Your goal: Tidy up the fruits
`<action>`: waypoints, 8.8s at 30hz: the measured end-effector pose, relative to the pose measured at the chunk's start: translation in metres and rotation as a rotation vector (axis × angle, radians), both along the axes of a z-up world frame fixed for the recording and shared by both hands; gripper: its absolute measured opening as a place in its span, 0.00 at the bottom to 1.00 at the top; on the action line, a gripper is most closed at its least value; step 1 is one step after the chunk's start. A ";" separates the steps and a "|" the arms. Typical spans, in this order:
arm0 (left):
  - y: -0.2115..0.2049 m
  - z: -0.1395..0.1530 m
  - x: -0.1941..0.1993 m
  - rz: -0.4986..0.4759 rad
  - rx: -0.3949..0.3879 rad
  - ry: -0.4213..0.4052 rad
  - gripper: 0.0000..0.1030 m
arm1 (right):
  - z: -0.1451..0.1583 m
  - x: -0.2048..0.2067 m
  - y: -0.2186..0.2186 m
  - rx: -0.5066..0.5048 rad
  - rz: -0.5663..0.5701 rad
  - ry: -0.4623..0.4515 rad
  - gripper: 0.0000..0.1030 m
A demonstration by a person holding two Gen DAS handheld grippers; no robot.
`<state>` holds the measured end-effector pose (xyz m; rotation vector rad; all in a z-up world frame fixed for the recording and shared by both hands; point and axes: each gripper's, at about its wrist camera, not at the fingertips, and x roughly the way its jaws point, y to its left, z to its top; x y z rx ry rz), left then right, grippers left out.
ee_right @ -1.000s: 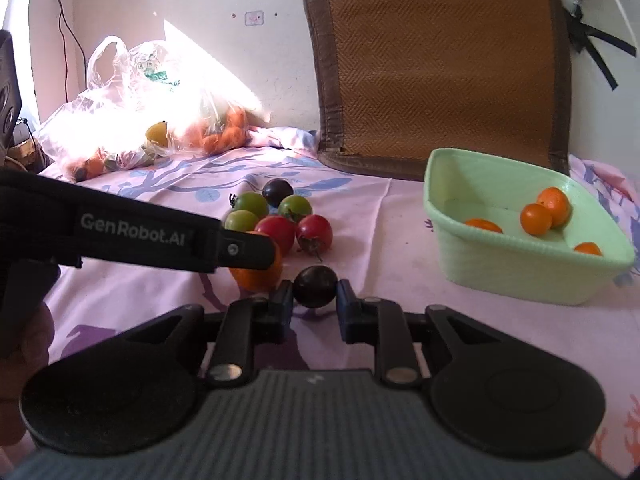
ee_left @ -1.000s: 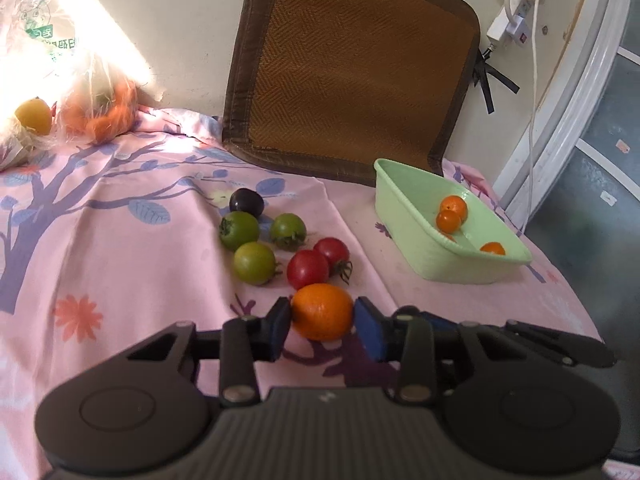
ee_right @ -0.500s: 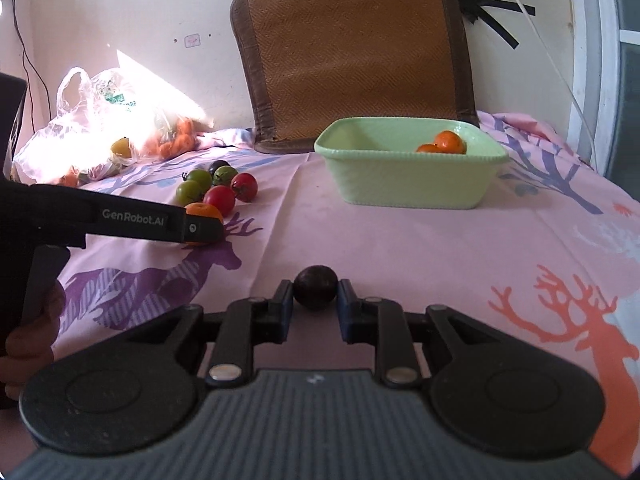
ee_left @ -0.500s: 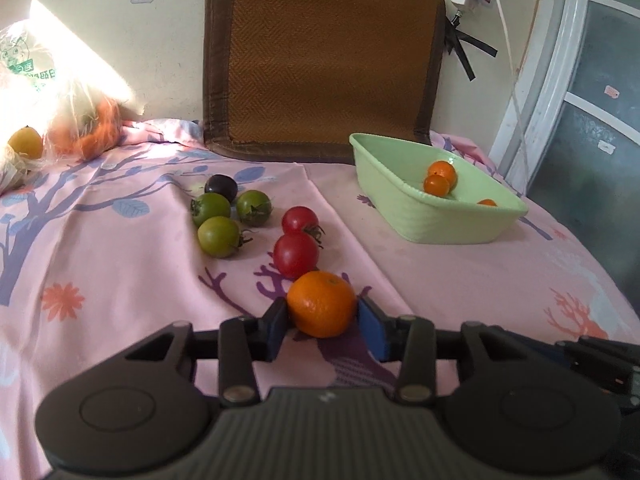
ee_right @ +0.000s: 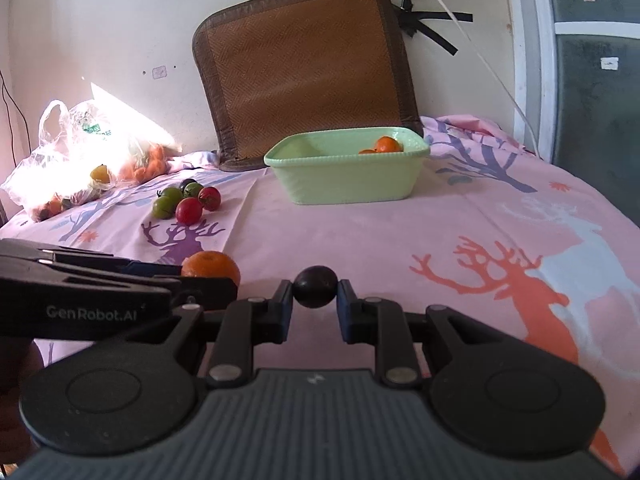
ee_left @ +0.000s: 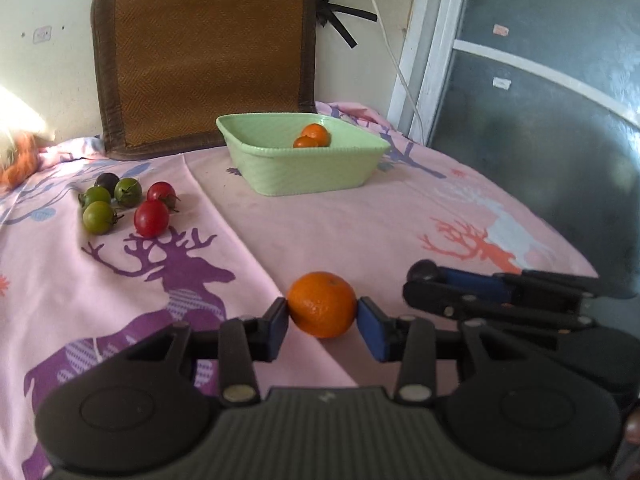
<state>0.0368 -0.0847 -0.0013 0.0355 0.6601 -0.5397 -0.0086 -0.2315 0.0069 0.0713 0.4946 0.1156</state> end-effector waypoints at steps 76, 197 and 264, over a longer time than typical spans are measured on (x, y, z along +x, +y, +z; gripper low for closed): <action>-0.003 -0.008 -0.008 0.021 0.031 -0.053 0.37 | -0.017 -0.012 0.000 0.006 -0.053 -0.007 0.27; 0.003 -0.003 -0.016 -0.008 -0.076 0.030 0.29 | -0.016 -0.032 -0.007 0.033 -0.042 -0.041 0.30; 0.013 0.072 0.185 0.045 -0.182 -0.003 0.42 | 0.033 0.155 -0.037 0.037 -0.041 -0.089 0.38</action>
